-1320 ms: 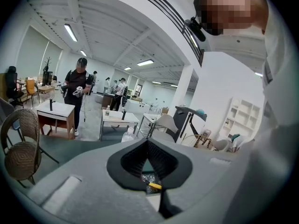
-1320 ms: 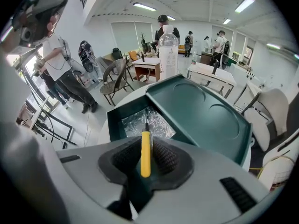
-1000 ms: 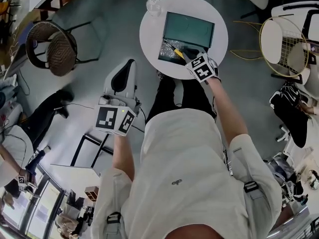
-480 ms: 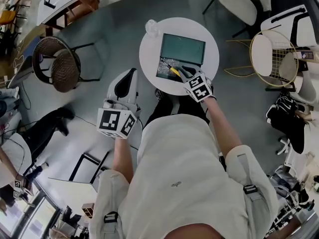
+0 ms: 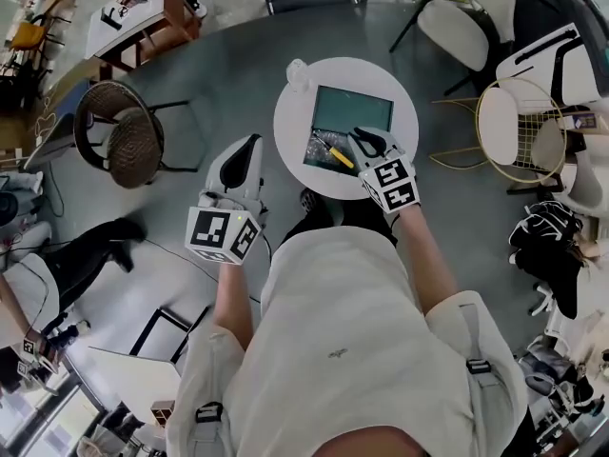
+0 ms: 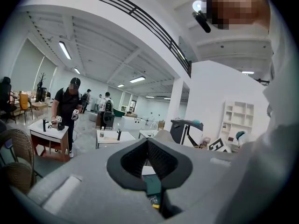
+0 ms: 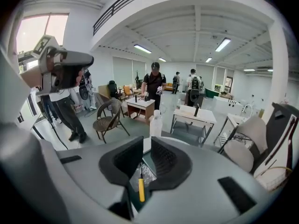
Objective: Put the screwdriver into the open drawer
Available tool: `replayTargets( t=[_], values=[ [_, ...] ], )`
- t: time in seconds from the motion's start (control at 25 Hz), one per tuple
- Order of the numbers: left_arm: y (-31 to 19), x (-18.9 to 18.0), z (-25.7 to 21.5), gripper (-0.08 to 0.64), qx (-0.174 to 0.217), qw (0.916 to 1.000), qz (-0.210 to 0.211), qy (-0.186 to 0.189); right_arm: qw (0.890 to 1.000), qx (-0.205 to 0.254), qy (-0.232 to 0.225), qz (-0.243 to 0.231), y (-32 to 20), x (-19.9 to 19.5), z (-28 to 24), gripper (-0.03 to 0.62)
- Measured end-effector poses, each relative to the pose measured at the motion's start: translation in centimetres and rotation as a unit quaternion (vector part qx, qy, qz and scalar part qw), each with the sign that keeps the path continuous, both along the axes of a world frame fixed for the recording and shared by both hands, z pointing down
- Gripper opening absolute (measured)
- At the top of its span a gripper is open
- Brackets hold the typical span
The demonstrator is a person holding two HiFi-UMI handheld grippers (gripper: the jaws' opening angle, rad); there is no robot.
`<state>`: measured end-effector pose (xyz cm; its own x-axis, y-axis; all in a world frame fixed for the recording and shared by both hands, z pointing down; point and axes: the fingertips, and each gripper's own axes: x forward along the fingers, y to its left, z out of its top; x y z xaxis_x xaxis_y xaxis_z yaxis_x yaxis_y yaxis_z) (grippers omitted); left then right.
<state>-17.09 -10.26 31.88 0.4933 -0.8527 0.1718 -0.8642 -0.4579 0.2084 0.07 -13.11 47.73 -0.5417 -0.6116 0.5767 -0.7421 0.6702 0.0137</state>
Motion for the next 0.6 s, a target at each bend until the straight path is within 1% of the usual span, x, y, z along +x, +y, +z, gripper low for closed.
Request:
replayTargets(
  t=[0.16, 0.32, 0.6],
  values=[
    [-0.3, 0.1, -0.5, 0.009, 0.006, 1.0, -0.001, 0.003, 0.998, 0.054, -0.037, 0.011, -1.0, 0.0, -5.2, 0.042],
    [-0.5, 0.2, -1.1, 0.009, 0.015, 0.9999, -0.002, 0.005, 0.991, 0.103, -0.08, 0.021, -1.4, 0.1, -10.6, 0.031],
    [-0.5, -0.3, -2.1, 0.009, 0.024, 0.9997, -0.004, -0.001, 0.977, 0.147, -0.154, 0.019, -0.7, -0.4, -17.2, 0.016]
  ],
)
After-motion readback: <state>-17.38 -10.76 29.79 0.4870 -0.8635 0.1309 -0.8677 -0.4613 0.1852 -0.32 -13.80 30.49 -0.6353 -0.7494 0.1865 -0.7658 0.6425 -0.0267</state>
